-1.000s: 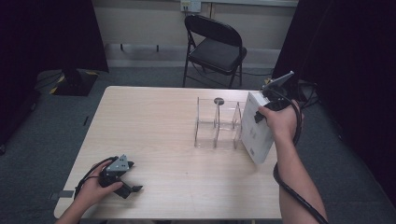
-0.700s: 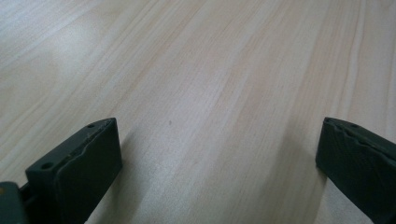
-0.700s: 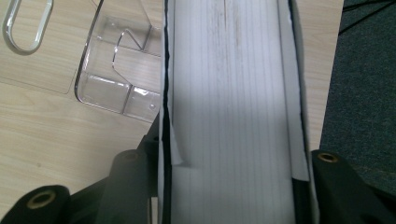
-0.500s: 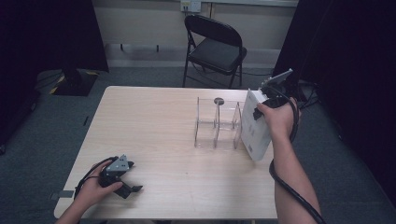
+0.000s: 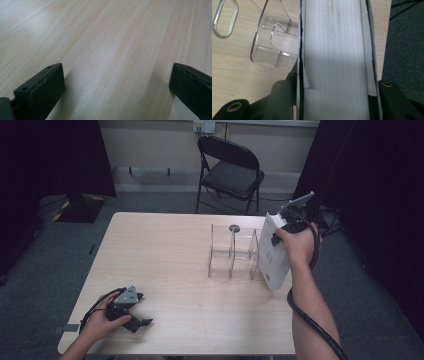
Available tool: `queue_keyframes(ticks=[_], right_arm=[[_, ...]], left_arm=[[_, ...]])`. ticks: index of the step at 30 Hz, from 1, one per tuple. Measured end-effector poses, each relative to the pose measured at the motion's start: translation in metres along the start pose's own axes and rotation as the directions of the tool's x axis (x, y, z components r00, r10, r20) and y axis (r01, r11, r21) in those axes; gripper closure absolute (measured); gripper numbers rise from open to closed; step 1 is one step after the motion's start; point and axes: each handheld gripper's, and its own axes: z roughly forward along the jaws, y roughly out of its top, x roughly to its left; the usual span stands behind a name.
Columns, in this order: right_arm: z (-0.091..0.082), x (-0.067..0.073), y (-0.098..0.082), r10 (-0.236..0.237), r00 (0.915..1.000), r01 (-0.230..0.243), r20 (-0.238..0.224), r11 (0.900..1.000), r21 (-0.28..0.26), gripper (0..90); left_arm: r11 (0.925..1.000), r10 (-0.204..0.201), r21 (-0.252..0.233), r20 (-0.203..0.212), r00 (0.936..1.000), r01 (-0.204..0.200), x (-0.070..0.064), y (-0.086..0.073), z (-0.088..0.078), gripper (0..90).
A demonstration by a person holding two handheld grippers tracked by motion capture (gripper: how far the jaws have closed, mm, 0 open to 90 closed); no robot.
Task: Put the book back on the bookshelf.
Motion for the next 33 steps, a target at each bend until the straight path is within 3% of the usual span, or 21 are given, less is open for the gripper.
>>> queue_keyframes(ticks=[33], right_arm=[[0.013, 0.002, 0.019, 0.020, 0.9997, -0.020, 0.011, 1.000, -0.015, 52.2]], left_arm=[[1.0000, 0.000, 0.000, 0.001, 1.0000, 0.000, 0.000, 0.000, 0.000, 0.0]])
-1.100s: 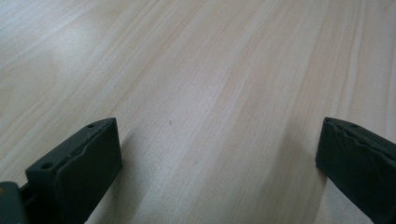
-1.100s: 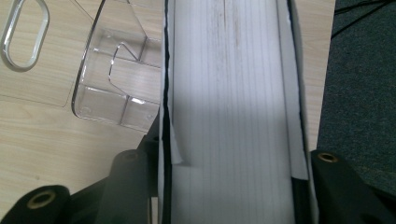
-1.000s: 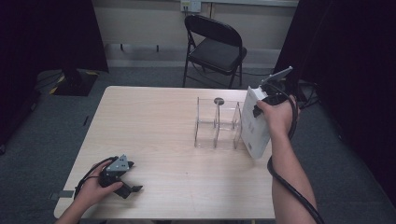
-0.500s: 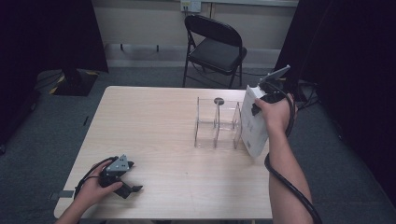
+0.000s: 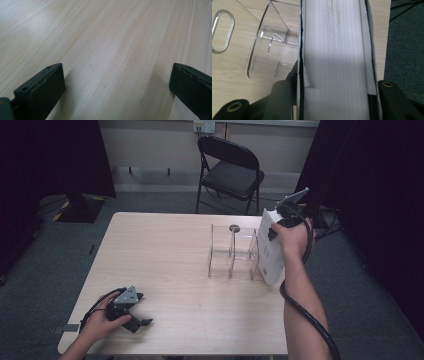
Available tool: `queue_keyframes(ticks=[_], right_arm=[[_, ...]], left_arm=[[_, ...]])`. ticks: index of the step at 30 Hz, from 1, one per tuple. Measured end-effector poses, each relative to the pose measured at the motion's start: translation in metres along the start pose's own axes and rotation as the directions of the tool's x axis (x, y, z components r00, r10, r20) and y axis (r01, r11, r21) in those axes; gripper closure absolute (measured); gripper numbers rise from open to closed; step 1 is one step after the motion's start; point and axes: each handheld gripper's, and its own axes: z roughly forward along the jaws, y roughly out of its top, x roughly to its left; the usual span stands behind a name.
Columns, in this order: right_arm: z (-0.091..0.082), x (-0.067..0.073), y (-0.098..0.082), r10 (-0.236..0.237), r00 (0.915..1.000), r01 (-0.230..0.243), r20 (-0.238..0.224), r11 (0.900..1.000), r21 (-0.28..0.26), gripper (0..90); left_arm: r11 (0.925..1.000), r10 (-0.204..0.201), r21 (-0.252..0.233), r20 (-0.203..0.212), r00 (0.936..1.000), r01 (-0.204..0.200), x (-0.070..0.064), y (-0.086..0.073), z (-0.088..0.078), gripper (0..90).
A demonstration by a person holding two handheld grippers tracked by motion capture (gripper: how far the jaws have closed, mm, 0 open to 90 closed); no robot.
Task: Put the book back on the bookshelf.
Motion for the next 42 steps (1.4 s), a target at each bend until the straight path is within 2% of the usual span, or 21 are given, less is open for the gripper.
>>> queue_keyframes(ticks=[15, 31, 33, 42], right_arm=[[0.012, 0.005, 0.002, 0.016, 0.9998, -0.015, 0.013, 1.000, -0.016, 52.2], [0.025, 0.003, 0.001, 0.026, 0.9995, -0.025, 0.018, 0.999, -0.041, 52.2], [0.026, 0.004, 0.000, 0.039, 0.9991, -0.038, 0.018, 0.998, -0.042, 52.2], [0.030, 0.006, 0.000, 0.029, 0.9993, -0.028, 0.022, 0.998, -0.064, 52.1]], left_arm=[[1.0000, 0.000, 0.000, 0.000, 1.0000, 0.000, 0.000, 0.000, 0.000, 0.0], [1.0000, 0.000, 0.001, -0.001, 1.0000, 0.000, 0.000, 0.000, 0.000, 0.0], [1.0000, 0.000, 0.000, 0.000, 1.0000, 0.000, 0.000, 0.000, 0.000, 0.0], [1.0000, 0.000, 0.001, -0.001, 1.0000, 0.000, 0.000, 0.000, 0.000, 0.0]])
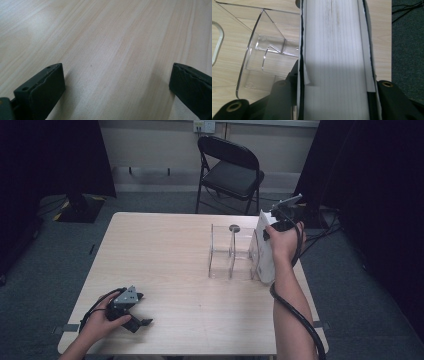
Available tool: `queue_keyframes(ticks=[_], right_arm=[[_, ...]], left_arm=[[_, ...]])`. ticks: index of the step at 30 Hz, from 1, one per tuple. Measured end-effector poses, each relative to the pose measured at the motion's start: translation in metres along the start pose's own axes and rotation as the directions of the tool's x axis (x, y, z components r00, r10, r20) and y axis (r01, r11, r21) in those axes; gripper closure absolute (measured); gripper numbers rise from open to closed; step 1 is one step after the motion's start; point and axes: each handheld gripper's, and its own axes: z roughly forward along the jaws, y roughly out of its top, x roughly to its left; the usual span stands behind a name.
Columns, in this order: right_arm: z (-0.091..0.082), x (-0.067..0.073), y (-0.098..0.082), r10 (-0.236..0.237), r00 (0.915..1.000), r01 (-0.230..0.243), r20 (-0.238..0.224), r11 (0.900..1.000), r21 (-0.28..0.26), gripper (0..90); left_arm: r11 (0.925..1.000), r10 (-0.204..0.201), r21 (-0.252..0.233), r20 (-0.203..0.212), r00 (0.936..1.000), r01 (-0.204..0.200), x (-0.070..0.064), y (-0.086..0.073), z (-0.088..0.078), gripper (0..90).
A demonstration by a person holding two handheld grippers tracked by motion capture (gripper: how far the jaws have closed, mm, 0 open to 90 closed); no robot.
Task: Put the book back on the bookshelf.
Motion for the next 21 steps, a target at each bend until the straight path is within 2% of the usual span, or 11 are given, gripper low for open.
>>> queue_keyframes(ticks=[5, 9, 15, 18, 21], right_arm=[[0.0024, -0.0011, -0.0047, -0.014, 0.9999, 0.014, 0.004, 1.000, -0.013, 51.7], [0.0031, -0.0036, -0.0077, -0.007, 1.0000, 0.007, -0.002, 1.000, -0.018, 51.2], [0.0018, -0.0070, -0.0083, -0.011, 0.9998, 0.011, -0.015, 1.000, 0.004, 48.0], [0.0000, -0.0070, -0.0077, -0.031, 0.9994, 0.032, -0.015, 0.999, 0.039, 42.0], [-0.0012, -0.0065, -0.0083, -0.030, 0.9993, 0.031, -0.024, 0.998, 0.054, 37.9]], left_arm=[[1.0000, -0.001, 0.000, 0.001, 1.0000, 0.001, -0.0001, 0.0000, 0.0000, 0.0], [1.0000, 0.000, 0.000, 0.000, 1.0000, 0.000, 0.0000, 0.0000, 0.0000, 0.0], [1.0000, -0.001, 0.000, 0.001, 1.0000, 0.001, -0.0001, 0.0000, 0.0000, 0.0], [1.0000, -0.001, 0.000, 0.000, 1.0000, 0.001, -0.0001, -0.0001, 0.0000, 0.0], [1.0000, 0.000, 0.000, 0.000, 1.0000, 0.000, -0.0001, 0.0000, 0.0000, 0.0]])
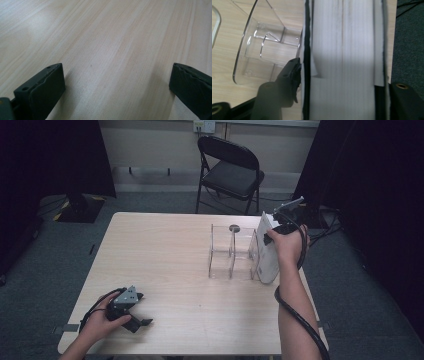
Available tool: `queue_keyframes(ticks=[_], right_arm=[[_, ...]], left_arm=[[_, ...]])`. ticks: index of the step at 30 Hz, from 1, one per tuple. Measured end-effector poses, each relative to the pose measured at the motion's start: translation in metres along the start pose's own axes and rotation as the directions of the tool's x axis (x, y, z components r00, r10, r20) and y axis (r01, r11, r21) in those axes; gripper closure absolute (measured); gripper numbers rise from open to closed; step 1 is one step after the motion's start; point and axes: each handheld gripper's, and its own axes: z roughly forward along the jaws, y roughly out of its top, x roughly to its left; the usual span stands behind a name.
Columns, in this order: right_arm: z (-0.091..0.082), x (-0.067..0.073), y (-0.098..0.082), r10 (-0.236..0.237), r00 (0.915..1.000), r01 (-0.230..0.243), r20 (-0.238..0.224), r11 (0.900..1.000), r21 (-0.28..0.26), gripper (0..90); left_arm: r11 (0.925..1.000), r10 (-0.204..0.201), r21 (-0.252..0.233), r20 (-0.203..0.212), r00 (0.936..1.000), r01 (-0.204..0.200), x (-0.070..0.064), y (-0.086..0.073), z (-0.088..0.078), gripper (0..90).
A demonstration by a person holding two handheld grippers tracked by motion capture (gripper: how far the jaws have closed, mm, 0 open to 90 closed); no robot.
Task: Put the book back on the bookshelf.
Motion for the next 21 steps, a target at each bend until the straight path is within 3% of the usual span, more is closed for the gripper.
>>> queue_keyframes(ticks=[21], right_arm=[[-0.003, -0.004, -0.015, -0.016, 0.9995, 0.018, -0.027, 0.998, 0.058, 34.4]], left_arm=[[1.0000, 0.000, 0.000, 0.001, 1.0000, 0.000, 0.000, 0.000, 0.000, 0.0]])
